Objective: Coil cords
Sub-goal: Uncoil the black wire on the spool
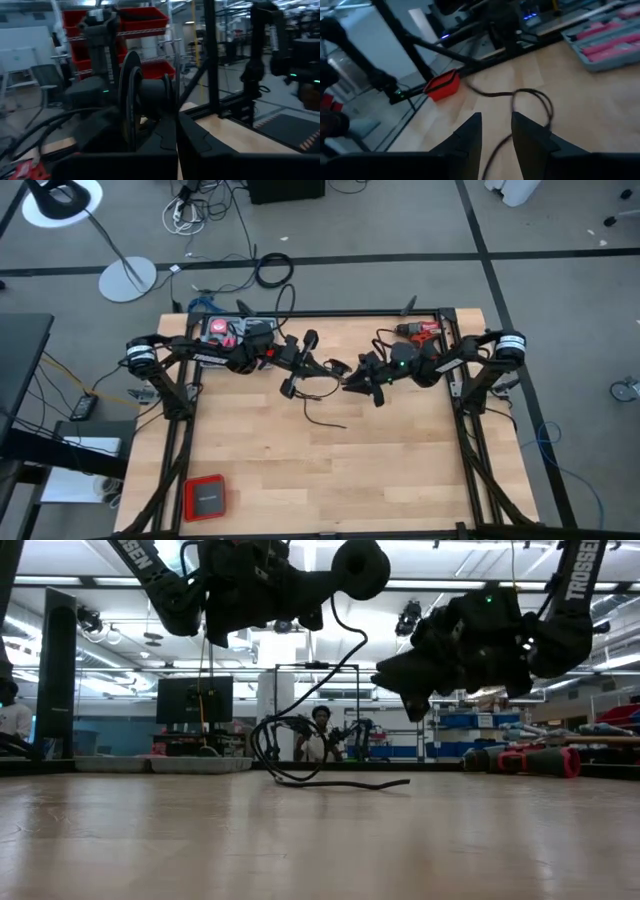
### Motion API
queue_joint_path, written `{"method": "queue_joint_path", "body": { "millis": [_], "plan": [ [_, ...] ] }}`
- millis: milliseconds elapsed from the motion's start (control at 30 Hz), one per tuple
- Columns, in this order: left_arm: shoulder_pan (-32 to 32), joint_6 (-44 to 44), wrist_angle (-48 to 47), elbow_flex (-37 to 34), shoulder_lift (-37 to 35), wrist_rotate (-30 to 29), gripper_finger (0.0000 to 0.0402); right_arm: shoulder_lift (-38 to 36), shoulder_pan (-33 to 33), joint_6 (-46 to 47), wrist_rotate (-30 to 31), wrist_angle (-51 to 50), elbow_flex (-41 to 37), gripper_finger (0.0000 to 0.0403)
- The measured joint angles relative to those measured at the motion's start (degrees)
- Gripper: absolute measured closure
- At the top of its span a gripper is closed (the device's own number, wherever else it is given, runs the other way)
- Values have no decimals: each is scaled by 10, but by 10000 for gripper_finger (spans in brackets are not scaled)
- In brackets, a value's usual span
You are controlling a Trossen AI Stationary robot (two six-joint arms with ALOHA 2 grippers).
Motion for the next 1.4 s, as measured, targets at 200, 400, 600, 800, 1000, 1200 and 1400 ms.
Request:
{"method": "queue_joint_path", "body": {
  "millis": [200, 400, 600, 800, 1000, 1200, 1400],
  "plan": [
    [-1, -8, 2, 0, 0, 1, 401, 0, 16, -40, 65, -5, -1, 297],
    [-1, -22, 20, 0, 0, -11, 401, 0, 17, -52, 62, -6, -1, 296],
    [-2, -15, 26, 0, 0, -44, 401, 0, 26, -55, 69, -7, 3, 297],
    [-10, 12, 21, 0, 0, -76, 401, 0, 56, -81, 123, -12, 37, 296],
    [-11, 12, 23, 0, 0, -76, 401, 0, 60, -82, 129, -19, 42, 297],
    [-11, 15, 22, 0, 0, -87, 401, 0, 60, -78, 136, -19, 42, 299],
    [-11, 24, 21, 0, 0, -89, 401, 0, 68, -75, 137, -18, 51, 300]
  ]
}}
